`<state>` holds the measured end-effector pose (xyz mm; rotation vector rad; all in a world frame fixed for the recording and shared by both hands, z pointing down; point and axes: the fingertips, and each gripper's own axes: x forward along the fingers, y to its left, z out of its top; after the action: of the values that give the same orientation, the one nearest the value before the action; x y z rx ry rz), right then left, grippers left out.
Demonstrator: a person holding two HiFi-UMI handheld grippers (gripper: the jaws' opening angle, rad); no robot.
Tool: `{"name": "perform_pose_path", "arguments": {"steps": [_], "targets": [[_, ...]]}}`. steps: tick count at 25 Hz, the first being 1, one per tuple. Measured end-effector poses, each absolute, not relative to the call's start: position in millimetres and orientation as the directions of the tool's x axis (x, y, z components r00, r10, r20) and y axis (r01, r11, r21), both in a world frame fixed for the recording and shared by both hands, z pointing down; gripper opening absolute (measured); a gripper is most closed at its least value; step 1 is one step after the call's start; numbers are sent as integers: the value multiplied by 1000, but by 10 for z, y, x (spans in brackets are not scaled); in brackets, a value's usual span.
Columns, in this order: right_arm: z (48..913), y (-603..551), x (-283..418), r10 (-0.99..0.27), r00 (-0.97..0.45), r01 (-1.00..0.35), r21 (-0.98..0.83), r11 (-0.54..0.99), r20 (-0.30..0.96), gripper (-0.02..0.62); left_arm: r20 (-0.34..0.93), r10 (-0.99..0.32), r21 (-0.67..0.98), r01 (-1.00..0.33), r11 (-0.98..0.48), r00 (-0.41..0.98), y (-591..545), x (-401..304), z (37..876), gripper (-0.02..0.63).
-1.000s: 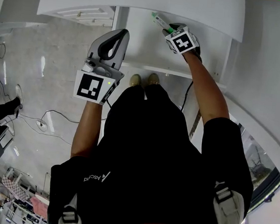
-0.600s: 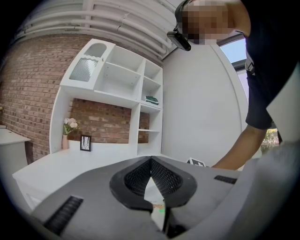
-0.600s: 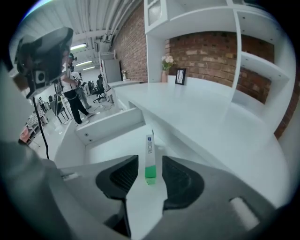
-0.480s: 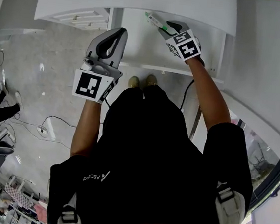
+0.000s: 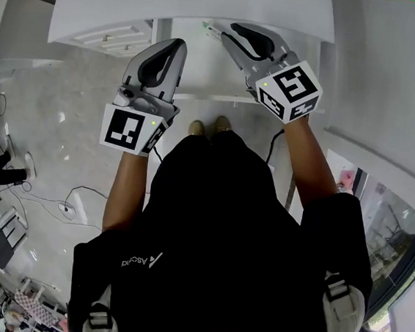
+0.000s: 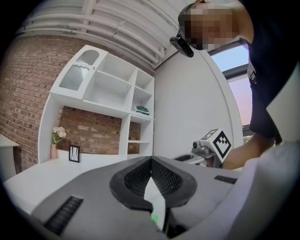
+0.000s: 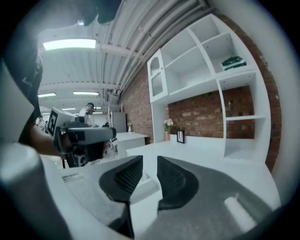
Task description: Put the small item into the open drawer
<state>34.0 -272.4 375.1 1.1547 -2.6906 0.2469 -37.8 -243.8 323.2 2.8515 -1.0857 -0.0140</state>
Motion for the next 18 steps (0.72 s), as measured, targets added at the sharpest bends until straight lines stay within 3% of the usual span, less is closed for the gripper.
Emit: {"name": "perform_pose_path", "arguments": {"steps": [8,18], "targets": [[2882,-2180,243,-726,-687,-726,-58,685,19,37,-72,-613,57,-610,-790,787,-2161,-225,2758,-2],[2526,-1665,245,-735,-672,-739,10,674,-86,3,-121,-558,45,-558,-829,821,-1739,-60,2506,-2]]}}
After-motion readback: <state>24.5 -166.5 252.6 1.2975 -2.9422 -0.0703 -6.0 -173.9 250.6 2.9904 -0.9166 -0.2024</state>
